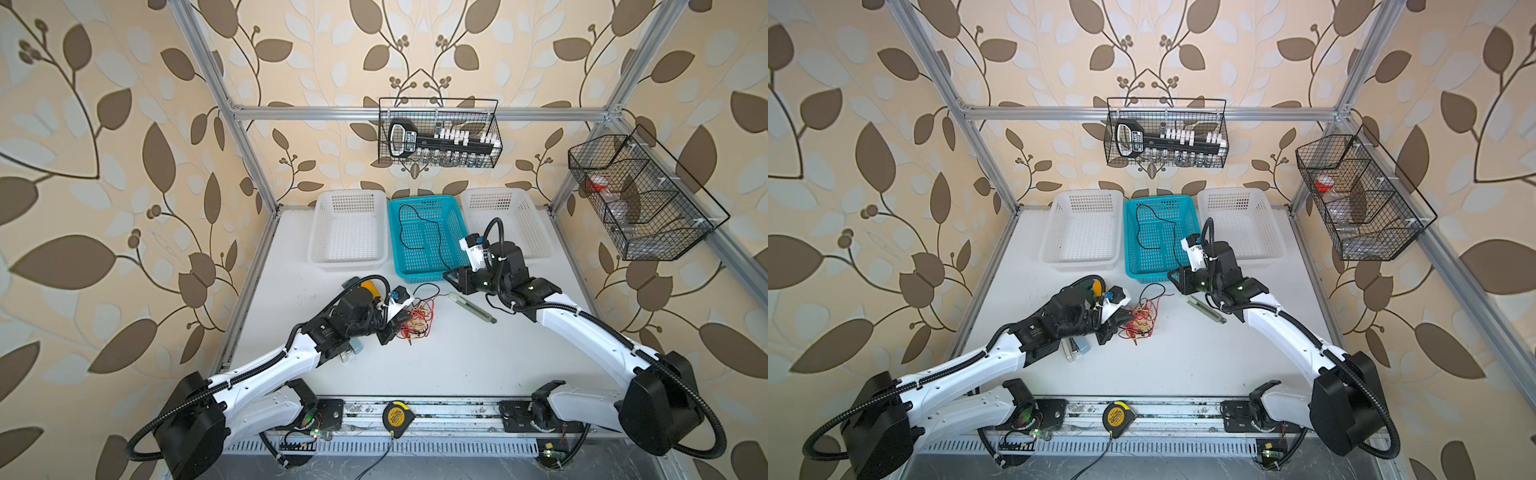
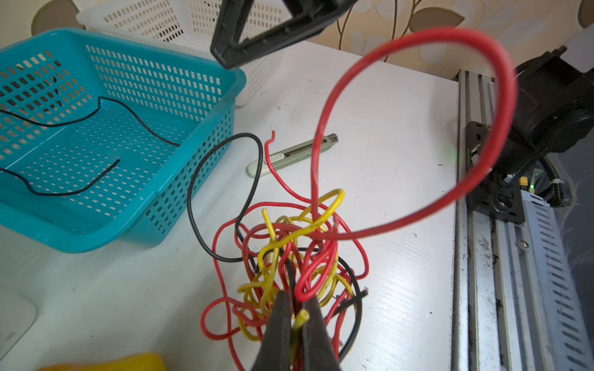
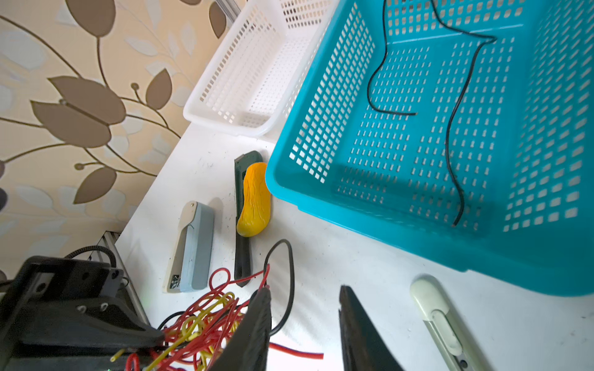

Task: Untangle the cables
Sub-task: 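Move the right gripper back to the bundle and grasp another black wire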

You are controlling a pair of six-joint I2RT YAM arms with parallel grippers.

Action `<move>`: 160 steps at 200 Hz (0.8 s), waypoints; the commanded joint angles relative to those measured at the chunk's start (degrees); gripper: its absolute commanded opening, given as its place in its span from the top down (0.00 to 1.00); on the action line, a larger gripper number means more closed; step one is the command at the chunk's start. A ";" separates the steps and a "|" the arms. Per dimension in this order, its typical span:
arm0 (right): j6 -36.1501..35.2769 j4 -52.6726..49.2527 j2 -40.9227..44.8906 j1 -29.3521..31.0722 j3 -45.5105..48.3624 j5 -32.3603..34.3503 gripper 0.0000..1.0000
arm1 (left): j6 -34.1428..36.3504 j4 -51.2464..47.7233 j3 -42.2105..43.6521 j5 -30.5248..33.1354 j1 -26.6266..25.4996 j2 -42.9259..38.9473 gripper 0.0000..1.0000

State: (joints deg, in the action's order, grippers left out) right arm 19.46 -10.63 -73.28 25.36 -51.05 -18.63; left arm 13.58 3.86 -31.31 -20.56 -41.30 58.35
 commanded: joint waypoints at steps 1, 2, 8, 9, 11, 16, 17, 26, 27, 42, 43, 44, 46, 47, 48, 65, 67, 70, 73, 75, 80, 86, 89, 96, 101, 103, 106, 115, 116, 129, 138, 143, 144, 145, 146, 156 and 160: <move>-0.24 -2.45 -1.97 1.49 -1.78 -0.70 0.64 | 2.65 0.98 -2.76 0.07 -0.45 -1.39 1.00; -0.23 -2.46 -2.10 1.56 -1.82 -0.70 0.64 | 2.71 0.98 -2.73 0.03 -0.49 -1.39 1.00; -0.08 -2.25 -2.57 1.77 -1.91 -0.78 0.63 | 2.92 0.93 -2.66 0.00 -0.55 -1.39 1.00; -0.10 -2.22 -2.66 1.82 -1.88 -0.83 0.63 | 2.93 0.95 -2.59 0.00 -0.54 -1.44 1.00; -0.01 -2.18 -2.75 1.87 -1.87 -0.98 0.63 | 2.98 0.97 -2.61 -0.01 -0.54 -1.47 1.00; 0.12 -1.95 -3.10 2.08 -2.03 -1.15 0.63 | 3.10 0.94 -2.61 -0.10 -0.56 -1.48 1.00; 0.13 -1.90 -3.19 2.11 -2.08 -1.19 0.63 | 3.11 0.91 -2.61 -0.10 -0.59 -1.53 1.00; 0.38 -1.47 -3.66 2.35 -2.17 -1.67 0.63 | 3.32 0.84 -2.61 -0.35 -0.55 -1.57 1.00; 0.39 -1.39 -3.69 2.38 -2.19 -1.71 0.63 | 3.39 0.82 -2.61 -0.31 -0.54 -1.57 1.00; 0.57 -1.23 -4.94 2.80 -2.78 -2.09 0.63 | 3.55 0.63 -2.47 -0.36 -0.63 -1.74 1.00; 0.57 -1.23 -5.03 2.82 -2.85 -2.14 0.63 | 3.55 0.63 -2.41 -0.36 -0.63 -1.74 1.00; 0.57 -1.23 -5.08 2.84 -2.84 -2.08 0.63 | 3.55 0.63 -2.42 -0.32 -0.63 -1.74 1.00; 0.58 -1.23 -5.27 2.89 -2.90 -2.04 0.63 | 3.55 0.62 -2.37 -0.28 -0.63 -1.79 1.00; 0.58 -1.23 -5.37 2.91 -2.95 -2.03 0.63 | 3.55 0.62 -2.32 -0.28 -0.67 -1.81 1.00; 0.58 -1.23 -5.42 2.88 -3.06 -2.07 0.63 | 3.55 0.62 -2.33 -0.28 -0.65 -1.82 1.00; 0.79 -0.99 -6.95 3.28 -3.48 -2.11 0.63 | 3.56 0.93 -2.01 -0.18 -0.63 -2.14 1.00; 0.81 -0.91 -7.03 3.35 -3.51 -2.11 0.64 | 3.56 0.96 -2.00 -0.16 -0.63 -2.17 1.00; 0.83 -0.82 -7.38 3.35 -3.45 -2.10 0.64 | 3.55 1.02 -1.88 -0.12 -0.63 -2.23 1.00; 0.94 -0.72 -7.64 3.45 -3.57 -2.17 0.64 | 3.53 1.10 -1.79 -0.10 -0.63 -2.27 1.00; 1.00 -0.64 -7.77 3.46 -3.56 -2.24 0.64 | 3.55 1.14 -1.79 -0.10 -0.63 -2.34 1.00; 1.17 -0.37 -8.15 3.46 -3.51 -2.40 0.64 | 3.55 1.24 -1.64 -0.10 -0.66 -2.44 1.00; 1.31 -0.12 -8.76 3.54 -3.58 -2.53 0.64 | 3.47 1.33 -1.52 -0.02 -0.63 -2.53 1.00; 1.44 -0.11 -8.93 3.63 -3.58 -2.48 0.64 | 3.46 1.37 -1.40 0.03 -0.64 -2.60 1.00; 1.53 -0.11 -9.52 3.72 -3.70 -2.60 0.64 | 3.40 1.46 -1.26 0.12 -0.63 -2.79 1.00; 1.55 -0.09 -9.91 3.80 -3.79 -2.64 0.64 | 3.35 1.63 -1.05 0.24 -0.63 -2.95 1.00; 1.61 -0.09 -10.06 3.81 -3.86 -2.64 0.64 | 3.30 1.71 -1.04 0.25 -0.69 -2.97 1.00; 1.68 -0.09 -10.19 3.89 -3.80 -2.64 0.64 | 3.25 1.88 -0.91 0.25 -0.67 -3.04 1.00; 1.80 0.08 -10.59 4.03 -3.77 -2.64 0.64 | 3.19 2.03 -0.61 0.34 -0.63 -3.32 1.00; 1.80 0.08 -10.58 4.01 -3.74 -2.68 0.64 | 3.19 2.03 -0.60 0.34 -0.63 -3.32 1.00; 1.81 0.29 -11.09 4.14 -3.71 -3.25 0.69 | 3.02 2.05 -0.47 0.67 -0.63 -3.50 1.00; 1.96 0.71 -11.25 4.25 -3.74 -3.84 0.74 | 3.07 1.95 -0.46 0.78 -0.69 -3.39 1.00; 2.05 0.98 -11.21 4.25 -3.63 -4.11 0.79 | 2.95 1.94 -0.51 0.94 -0.64 -3.29 1.00; 2.06 1.06 -11.24 4.25 -3.62 -4.16 0.80 | 2.95 1.94 -0.51 0.91 -0.63 -3.26 1.00; 2.11 1.14 -11.26 4.25 -3.62 -4.19 0.81 | 2.90 1.94 -0.46 0.98 -0.63 -3.25 1.00; 2.13 1.23 -11.22 4.25 -3.67 -4.20 0.82 | 2.83 1.94 -0.44 1.01 -0.63 -3.25 1.00; 2.16 1.40 -11.19 4.25 -3.77 -4.22 0.91 | 2.15 2.24 -0.50 1.22 -0.63 -3.00 1.00; 2.11 1.27 -11.17 4.25 -3.91 -3.94 0.94 | 1.72 2.48 -0.47 1.35 -0.68 -2.91 1.00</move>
State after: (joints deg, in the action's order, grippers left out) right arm 21.43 -10.46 -84.18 29.26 -53.28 -21.28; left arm 15.68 2.90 -31.31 -20.27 -41.34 56.34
